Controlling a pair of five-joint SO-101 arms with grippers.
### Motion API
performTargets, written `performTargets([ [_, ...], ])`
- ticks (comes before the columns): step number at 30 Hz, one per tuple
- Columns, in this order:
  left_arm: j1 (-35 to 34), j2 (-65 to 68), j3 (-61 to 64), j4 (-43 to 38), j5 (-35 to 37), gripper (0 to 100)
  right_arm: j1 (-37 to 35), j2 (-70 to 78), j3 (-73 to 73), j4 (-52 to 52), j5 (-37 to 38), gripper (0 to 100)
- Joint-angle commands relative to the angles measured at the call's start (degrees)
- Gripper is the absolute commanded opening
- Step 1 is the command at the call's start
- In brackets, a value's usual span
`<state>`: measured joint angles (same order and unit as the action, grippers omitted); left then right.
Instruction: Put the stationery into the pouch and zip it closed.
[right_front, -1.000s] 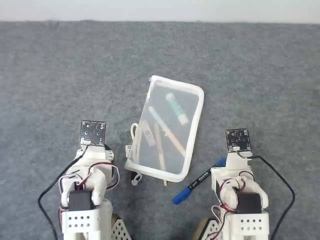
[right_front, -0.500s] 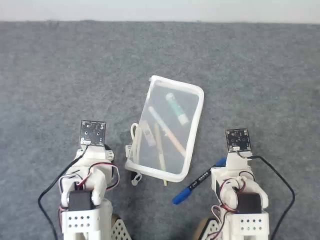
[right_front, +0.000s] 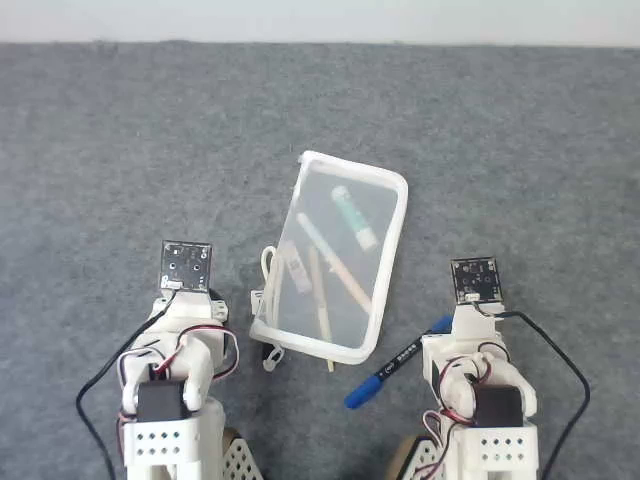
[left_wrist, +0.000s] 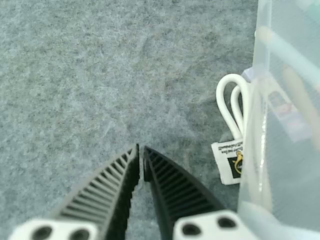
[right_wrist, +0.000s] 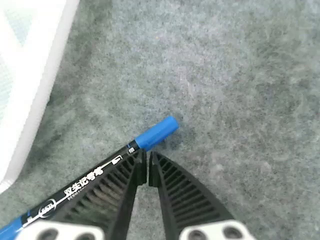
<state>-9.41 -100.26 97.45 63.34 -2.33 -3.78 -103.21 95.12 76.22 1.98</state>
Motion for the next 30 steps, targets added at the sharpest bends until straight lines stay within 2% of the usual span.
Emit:
performTargets([
  [1,-0.26,-0.18,-0.66,-1.41,-0.26,1,0.31,-0.84,1.32,-1.01,0.53,0.6],
  [10,1.14,-0.18,-0.66,-1.41,-0.35,1,0.31,-0.84,1.32,-1.01,0.53,0.6],
  [20,15.65,-0.09,-0.66,-0.18,-0.44,1,0.31,-0.84,1.32,-1.01,0.53,0.6],
  [23,15.91,-0.35,-0.84,4.92,-0.53,1,0.31,-0.84,1.32,-1.01,0.53,0.6],
  [30,15.65,-0.35,-1.27,5.36,-0.62,1,0.13,-0.84,1.32,-1.01,0.26,0.6],
])
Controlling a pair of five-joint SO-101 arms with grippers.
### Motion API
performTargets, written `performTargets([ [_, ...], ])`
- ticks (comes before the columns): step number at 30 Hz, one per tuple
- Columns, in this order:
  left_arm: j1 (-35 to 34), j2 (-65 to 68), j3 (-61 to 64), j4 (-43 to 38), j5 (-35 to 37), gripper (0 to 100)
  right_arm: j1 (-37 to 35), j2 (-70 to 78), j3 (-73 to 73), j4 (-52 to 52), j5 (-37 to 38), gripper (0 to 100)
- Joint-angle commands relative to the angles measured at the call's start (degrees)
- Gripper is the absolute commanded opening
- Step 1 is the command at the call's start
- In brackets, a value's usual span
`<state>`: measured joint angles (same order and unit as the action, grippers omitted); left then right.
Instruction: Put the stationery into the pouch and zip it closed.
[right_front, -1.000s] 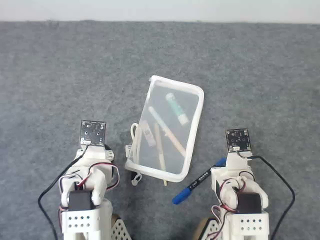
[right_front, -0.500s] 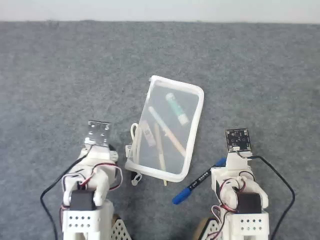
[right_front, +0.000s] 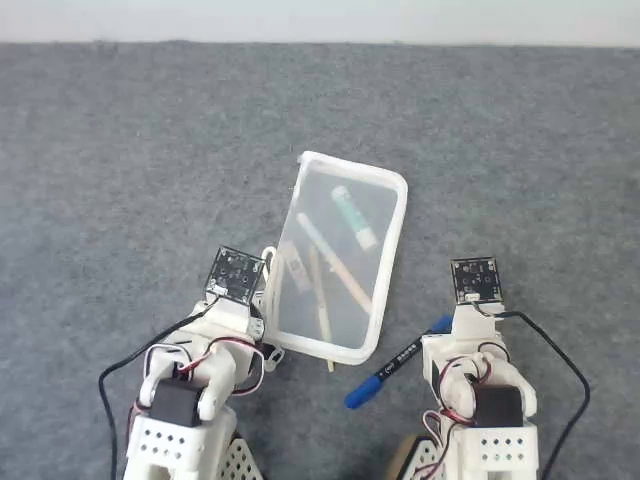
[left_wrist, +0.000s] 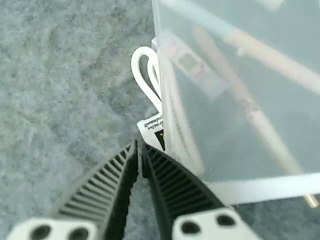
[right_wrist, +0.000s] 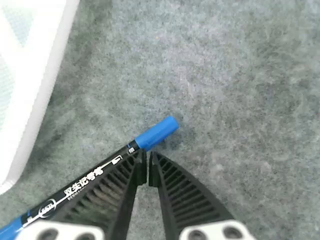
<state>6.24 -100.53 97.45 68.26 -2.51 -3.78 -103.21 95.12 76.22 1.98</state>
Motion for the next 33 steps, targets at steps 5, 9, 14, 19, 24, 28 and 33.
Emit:
performTargets([
  [5,-0.09,-0.09,-6.55,0.44,-0.44,1,0.13,-0.84,1.32,-1.01,0.26,0.6],
  [9,-0.09,-0.09,-9.10,0.53,-0.53,1,0.13,-0.84,1.32,-1.01,0.26,0.6],
  [14,-10.55,-0.09,-9.36,0.00,-0.62,1,0.04,-0.84,1.23,-1.27,0.26,0.6],
  [19,-21.01,-0.09,-10.42,-2.46,-0.53,1,1.98,-0.84,-4.57,-2.07,0.53,0.6],
  [24,-21.36,-0.09,-10.86,-2.37,-0.53,1,3.82,-0.84,-14.51,-2.15,0.18,0.6],
  [28,-23.38,-0.09,-10.95,-2.37,-0.35,1,3.74,-0.84,-19.96,-2.15,0.09,0.6],
  [33,-24.79,-0.09,-10.95,-2.37,-0.44,1,2.24,-0.84,-27.52,-2.15,0.09,0.6],
])
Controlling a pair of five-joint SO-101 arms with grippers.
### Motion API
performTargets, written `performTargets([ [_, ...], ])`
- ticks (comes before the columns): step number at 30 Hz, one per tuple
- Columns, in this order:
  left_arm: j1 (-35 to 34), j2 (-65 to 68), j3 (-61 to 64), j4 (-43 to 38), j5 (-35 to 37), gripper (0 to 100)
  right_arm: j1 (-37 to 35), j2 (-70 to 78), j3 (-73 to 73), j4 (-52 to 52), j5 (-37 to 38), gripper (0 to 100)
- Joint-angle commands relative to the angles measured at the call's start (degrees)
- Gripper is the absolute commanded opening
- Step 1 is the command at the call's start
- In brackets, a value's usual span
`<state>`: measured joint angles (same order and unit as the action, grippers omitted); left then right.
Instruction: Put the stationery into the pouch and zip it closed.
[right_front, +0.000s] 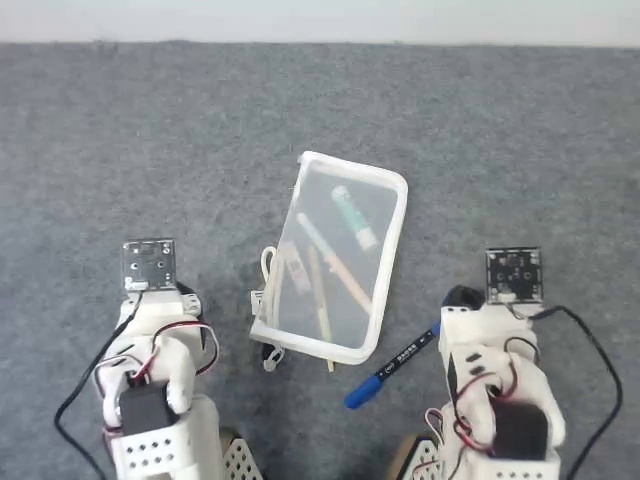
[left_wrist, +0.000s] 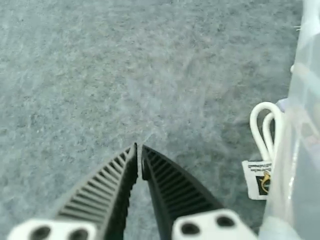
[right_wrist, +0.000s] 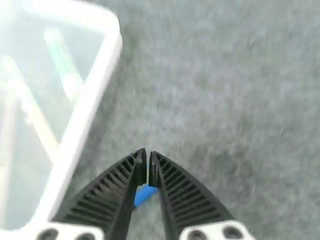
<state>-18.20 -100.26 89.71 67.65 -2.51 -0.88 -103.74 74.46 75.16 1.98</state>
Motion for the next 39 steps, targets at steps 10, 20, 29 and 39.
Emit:
performTargets([
  [10,-0.62,-0.35,-3.03,-2.64,-0.53,1,-19.30,6.64,-20.31,-1.71,-6.42,0.6],
  [20,-0.62,-0.35,-3.03,-2.64,-0.53,1,-33.10,34.15,-29.36,0.22,-10.02,0.6],
  [29,-0.70,-0.35,-2.68,-2.37,-0.09,17,-46.11,50.59,-29.27,0.22,-22.07,0.6],
  [39,-5.63,-0.35,-1.36,-4.75,0.00,22,-54.20,66.59,-29.27,-4.35,-26.46,0.6],
])
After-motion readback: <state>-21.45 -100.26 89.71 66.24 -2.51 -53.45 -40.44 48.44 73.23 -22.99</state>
